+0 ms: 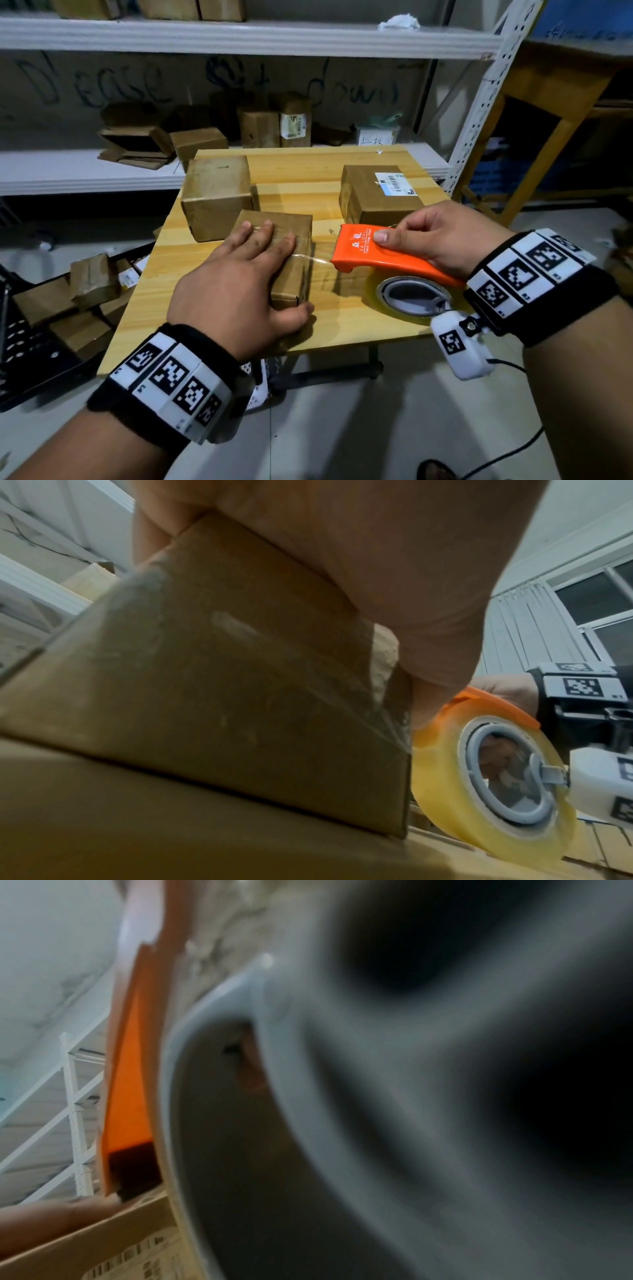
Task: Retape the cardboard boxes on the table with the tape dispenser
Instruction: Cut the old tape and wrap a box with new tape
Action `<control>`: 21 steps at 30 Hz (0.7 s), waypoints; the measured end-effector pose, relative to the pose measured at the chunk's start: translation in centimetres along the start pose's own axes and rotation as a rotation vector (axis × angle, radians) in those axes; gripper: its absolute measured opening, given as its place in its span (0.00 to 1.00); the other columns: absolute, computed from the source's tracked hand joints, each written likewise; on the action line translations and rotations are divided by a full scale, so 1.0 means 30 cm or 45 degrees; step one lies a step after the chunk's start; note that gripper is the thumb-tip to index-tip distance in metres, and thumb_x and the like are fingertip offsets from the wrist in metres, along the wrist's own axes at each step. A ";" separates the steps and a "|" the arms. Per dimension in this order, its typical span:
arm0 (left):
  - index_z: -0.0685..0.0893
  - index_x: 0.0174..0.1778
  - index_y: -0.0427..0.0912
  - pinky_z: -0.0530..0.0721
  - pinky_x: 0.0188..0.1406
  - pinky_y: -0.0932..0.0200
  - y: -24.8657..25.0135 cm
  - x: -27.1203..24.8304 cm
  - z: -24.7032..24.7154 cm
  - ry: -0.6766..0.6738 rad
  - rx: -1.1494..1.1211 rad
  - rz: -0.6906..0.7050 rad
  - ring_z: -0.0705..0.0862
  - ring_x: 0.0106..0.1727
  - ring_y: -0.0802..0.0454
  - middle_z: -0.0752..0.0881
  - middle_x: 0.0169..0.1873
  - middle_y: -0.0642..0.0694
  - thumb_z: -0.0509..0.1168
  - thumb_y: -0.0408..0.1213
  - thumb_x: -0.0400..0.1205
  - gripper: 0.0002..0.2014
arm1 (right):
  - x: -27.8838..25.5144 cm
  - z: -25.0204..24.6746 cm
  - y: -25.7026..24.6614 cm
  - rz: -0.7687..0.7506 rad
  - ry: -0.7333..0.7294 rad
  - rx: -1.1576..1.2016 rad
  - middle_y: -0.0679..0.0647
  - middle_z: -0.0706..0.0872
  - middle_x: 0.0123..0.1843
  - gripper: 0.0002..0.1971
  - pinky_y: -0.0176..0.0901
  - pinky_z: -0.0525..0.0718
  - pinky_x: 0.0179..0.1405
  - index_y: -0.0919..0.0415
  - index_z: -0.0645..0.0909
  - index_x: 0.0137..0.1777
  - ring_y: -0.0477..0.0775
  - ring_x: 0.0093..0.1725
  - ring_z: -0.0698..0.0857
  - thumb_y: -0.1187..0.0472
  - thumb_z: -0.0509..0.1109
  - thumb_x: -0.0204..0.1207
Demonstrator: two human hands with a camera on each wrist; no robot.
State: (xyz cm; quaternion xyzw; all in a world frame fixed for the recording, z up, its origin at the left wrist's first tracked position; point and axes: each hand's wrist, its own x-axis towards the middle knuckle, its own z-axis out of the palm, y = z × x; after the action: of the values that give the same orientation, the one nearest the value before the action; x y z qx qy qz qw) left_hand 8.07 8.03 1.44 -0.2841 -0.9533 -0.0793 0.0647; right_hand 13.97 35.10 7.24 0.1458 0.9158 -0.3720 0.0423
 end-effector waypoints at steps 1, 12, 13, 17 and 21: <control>0.51 0.89 0.70 0.73 0.83 0.48 0.000 -0.001 0.001 0.001 -0.007 -0.006 0.48 0.91 0.59 0.52 0.91 0.63 0.49 0.83 0.64 0.54 | -0.001 0.002 -0.001 0.001 0.002 0.005 0.46 0.95 0.38 0.28 0.50 0.90 0.49 0.50 0.93 0.44 0.49 0.39 0.95 0.25 0.74 0.63; 0.67 0.86 0.65 0.65 0.85 0.49 -0.069 -0.010 -0.038 0.088 -0.415 -0.087 0.58 0.89 0.59 0.64 0.88 0.59 0.62 0.81 0.61 0.54 | 0.000 0.060 -0.031 -0.054 -0.085 0.174 0.53 0.96 0.42 0.27 0.64 0.91 0.61 0.54 0.91 0.49 0.57 0.43 0.96 0.30 0.74 0.72; 0.68 0.86 0.65 0.65 0.85 0.48 -0.079 -0.011 -0.039 0.095 -0.459 -0.089 0.59 0.89 0.60 0.65 0.87 0.60 0.66 0.80 0.62 0.53 | -0.001 0.062 -0.037 -0.053 -0.091 0.185 0.53 0.96 0.42 0.26 0.65 0.91 0.62 0.54 0.91 0.49 0.58 0.44 0.96 0.30 0.74 0.72; 0.71 0.84 0.65 0.65 0.85 0.51 -0.120 -0.013 -0.034 0.112 -0.628 -0.092 0.61 0.87 0.63 0.67 0.86 0.64 0.72 0.77 0.61 0.52 | 0.000 0.071 -0.056 -0.066 -0.130 0.262 0.57 0.96 0.43 0.26 0.66 0.91 0.63 0.57 0.92 0.51 0.62 0.45 0.96 0.32 0.74 0.74; 0.77 0.80 0.67 0.77 0.80 0.49 -0.166 -0.012 -0.012 0.161 -0.910 -0.115 0.74 0.81 0.64 0.75 0.81 0.68 0.75 0.78 0.56 0.53 | 0.001 0.082 -0.073 -0.100 -0.144 0.329 0.60 0.96 0.46 0.26 0.69 0.90 0.64 0.59 0.91 0.53 0.67 0.48 0.95 0.34 0.74 0.76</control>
State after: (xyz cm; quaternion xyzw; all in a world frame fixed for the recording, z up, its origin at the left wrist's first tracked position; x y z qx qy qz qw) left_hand 5.66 3.67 1.18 -0.2409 -0.8711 -0.4276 0.0165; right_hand 13.21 31.90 6.94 0.0928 0.8614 -0.4957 0.0598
